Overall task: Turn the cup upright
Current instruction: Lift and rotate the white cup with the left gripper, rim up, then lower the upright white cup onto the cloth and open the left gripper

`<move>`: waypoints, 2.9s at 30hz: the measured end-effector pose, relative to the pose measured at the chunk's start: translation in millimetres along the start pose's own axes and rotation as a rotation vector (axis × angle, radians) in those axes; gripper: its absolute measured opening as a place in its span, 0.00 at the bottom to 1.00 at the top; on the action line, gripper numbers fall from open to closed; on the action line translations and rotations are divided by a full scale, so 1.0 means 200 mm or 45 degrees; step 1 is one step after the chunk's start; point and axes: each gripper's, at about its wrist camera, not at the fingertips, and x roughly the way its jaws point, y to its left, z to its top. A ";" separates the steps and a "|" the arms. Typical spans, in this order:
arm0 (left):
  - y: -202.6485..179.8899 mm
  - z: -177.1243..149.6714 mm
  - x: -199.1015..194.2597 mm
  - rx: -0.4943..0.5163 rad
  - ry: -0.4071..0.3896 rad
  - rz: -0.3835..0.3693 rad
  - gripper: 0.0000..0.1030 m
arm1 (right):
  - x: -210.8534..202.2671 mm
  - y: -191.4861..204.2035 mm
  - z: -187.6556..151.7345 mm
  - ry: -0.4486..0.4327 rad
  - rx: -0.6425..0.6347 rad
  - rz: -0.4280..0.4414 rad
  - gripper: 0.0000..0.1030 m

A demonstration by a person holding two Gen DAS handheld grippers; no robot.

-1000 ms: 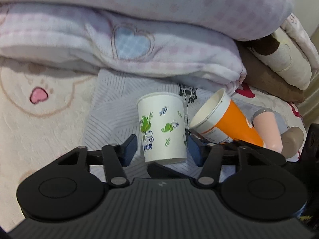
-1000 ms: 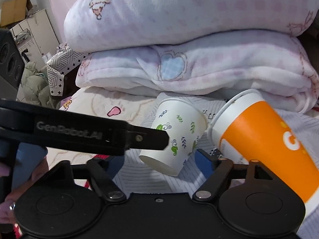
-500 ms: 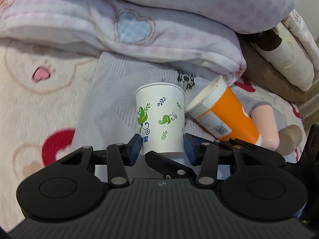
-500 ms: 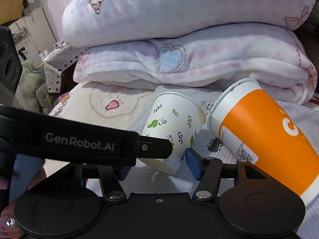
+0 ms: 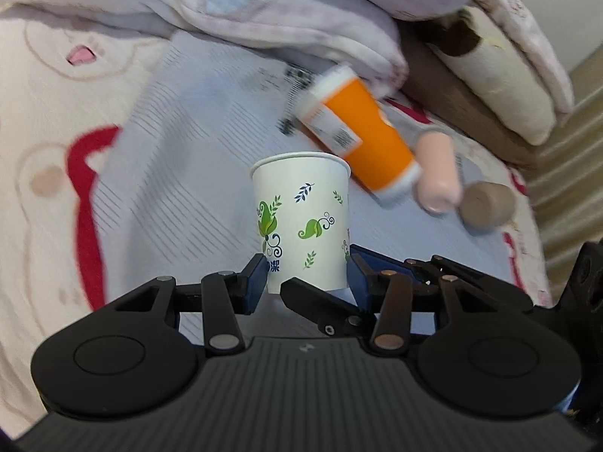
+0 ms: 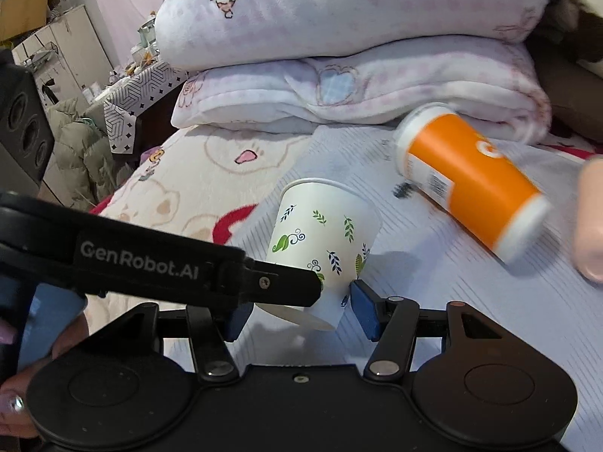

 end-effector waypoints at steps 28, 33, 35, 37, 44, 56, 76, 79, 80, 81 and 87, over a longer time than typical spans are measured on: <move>-0.25 -0.24 0.30 0.048 0.244 -0.286 0.54 | -0.40 -0.18 -0.33 0.172 0.175 -0.342 0.63; -0.21 -0.21 0.29 0.038 0.208 -0.329 0.68 | -0.45 -0.26 -0.30 0.189 0.214 -0.265 0.78; -0.21 -0.21 0.30 0.028 0.212 -0.364 0.68 | -0.46 -0.31 -0.28 0.206 0.246 -0.206 0.81; -0.21 -0.20 0.31 0.021 0.203 -0.398 0.68 | -0.44 -0.37 -0.26 0.259 0.286 -0.115 0.82; -0.24 -0.19 0.40 0.034 0.236 -0.418 0.60 | -0.33 -0.37 -0.24 0.348 0.142 -0.072 0.76; -0.36 -0.23 0.37 0.299 0.160 -0.381 0.54 | -0.35 -0.32 -0.29 0.295 0.001 -0.087 0.70; -0.51 -0.28 0.24 0.699 -0.290 -0.244 0.54 | -0.30 -0.12 -0.46 -0.268 -0.804 -0.556 0.68; -0.52 -0.26 0.27 0.665 -0.296 -0.299 0.54 | -0.29 -0.17 -0.45 -0.371 -0.819 -0.604 0.68; -0.52 -0.27 0.28 0.661 -0.298 -0.312 0.54 | -0.29 -0.20 -0.44 -0.402 -0.813 -0.611 0.68; -0.52 -0.27 0.29 0.667 -0.302 -0.310 0.54 | -0.29 -0.22 -0.43 -0.414 -0.799 -0.608 0.68; -0.53 -0.28 0.35 0.694 -0.309 -0.246 0.54 | -0.23 -0.33 -0.35 -0.414 -0.632 -0.521 0.65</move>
